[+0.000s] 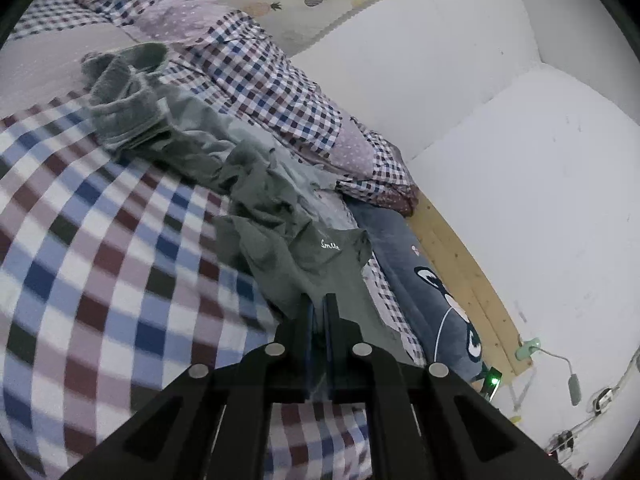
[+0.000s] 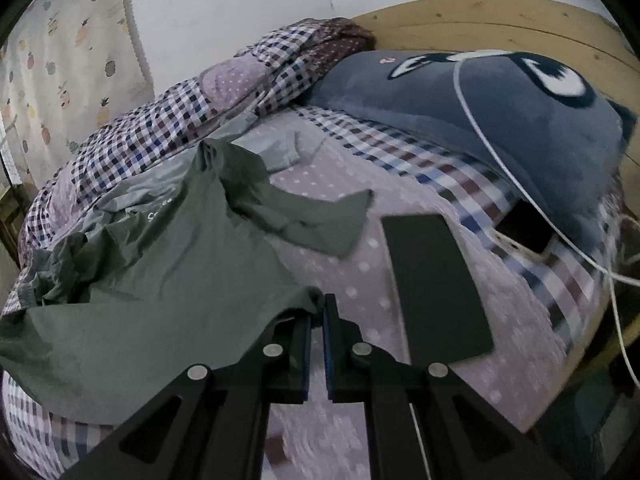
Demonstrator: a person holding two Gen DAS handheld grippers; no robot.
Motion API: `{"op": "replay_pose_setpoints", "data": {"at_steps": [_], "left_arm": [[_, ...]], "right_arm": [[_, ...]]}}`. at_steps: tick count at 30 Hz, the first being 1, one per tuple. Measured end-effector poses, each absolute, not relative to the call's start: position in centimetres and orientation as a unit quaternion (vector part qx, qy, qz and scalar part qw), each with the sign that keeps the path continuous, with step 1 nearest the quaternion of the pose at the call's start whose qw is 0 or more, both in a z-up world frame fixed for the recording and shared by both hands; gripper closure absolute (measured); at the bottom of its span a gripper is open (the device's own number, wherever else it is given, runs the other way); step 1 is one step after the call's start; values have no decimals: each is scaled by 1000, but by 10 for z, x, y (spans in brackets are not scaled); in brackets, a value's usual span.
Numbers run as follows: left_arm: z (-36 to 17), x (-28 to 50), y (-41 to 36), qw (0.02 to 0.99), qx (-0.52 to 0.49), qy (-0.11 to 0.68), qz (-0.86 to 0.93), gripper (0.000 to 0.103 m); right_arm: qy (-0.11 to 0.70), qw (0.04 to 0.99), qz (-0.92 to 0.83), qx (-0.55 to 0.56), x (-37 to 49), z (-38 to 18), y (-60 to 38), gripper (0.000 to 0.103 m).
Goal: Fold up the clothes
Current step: 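Pull the sweatshirt body with the left gripper while the right gripper releases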
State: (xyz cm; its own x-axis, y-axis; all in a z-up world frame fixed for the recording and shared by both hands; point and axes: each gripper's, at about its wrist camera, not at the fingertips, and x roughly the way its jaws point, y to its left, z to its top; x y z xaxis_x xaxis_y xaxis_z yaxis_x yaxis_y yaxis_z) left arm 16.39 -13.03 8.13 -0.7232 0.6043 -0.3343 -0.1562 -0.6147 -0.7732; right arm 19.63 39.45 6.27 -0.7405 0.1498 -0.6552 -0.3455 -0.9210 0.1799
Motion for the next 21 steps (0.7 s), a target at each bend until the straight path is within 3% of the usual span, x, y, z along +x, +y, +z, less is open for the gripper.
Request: {"op": "replay_pose_setpoints", "data": {"at_steps": [21], "left_arm": [[71, 249, -123, 232, -342, -347, 842, 101]], "right_arm": [[151, 169, 913, -340, 308, 69, 397, 99]]}}
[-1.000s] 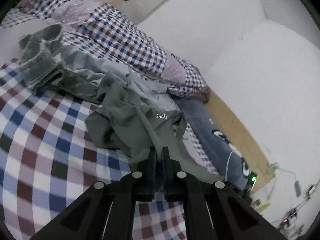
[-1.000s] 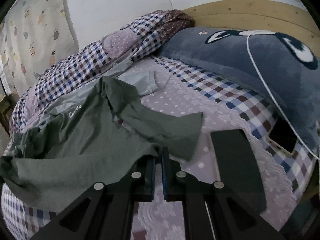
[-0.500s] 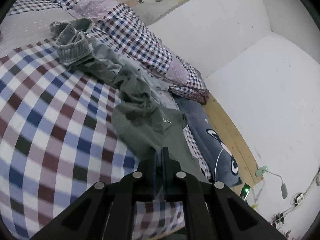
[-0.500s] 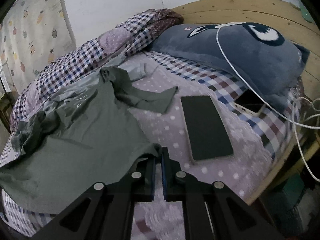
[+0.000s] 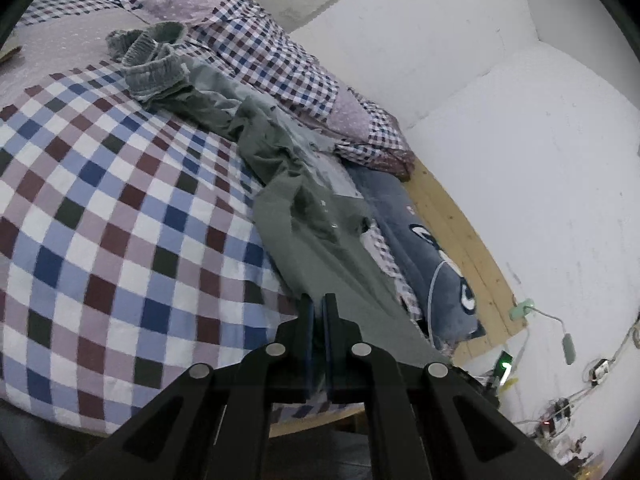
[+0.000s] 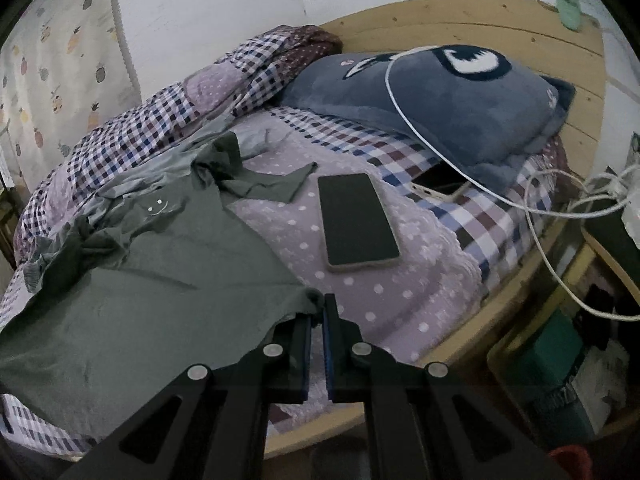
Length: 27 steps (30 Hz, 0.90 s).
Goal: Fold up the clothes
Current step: 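Pull the sweatshirt body with the left gripper while the right gripper releases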
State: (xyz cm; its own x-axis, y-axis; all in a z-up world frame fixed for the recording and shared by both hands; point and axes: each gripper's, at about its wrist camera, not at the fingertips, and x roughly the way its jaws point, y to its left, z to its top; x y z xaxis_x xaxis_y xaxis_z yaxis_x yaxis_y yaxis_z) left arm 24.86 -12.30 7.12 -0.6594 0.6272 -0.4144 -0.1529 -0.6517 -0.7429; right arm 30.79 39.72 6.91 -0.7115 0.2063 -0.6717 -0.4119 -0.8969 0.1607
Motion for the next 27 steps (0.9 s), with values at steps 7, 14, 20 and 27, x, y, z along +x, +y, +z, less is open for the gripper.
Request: {"op": "replay_pose_setpoints", "data": {"at_steps": [7, 14, 20, 27], "left_arm": [[61, 250, -117, 194, -377, -314, 850, 100], [50, 248, -124, 150, -404, -304, 849, 97], [48, 252, -134, 140, -393, -313, 853, 58], [49, 239, -141, 160, -363, -340, 852, 30]], "right_arm": [[189, 214, 892, -351, 333, 65, 416, 92], [234, 248, 878, -336, 340, 63, 432, 87], [213, 207, 904, -309, 316, 72, 400, 58], [128, 127, 931, -319, 270, 74, 334, 53]]}}
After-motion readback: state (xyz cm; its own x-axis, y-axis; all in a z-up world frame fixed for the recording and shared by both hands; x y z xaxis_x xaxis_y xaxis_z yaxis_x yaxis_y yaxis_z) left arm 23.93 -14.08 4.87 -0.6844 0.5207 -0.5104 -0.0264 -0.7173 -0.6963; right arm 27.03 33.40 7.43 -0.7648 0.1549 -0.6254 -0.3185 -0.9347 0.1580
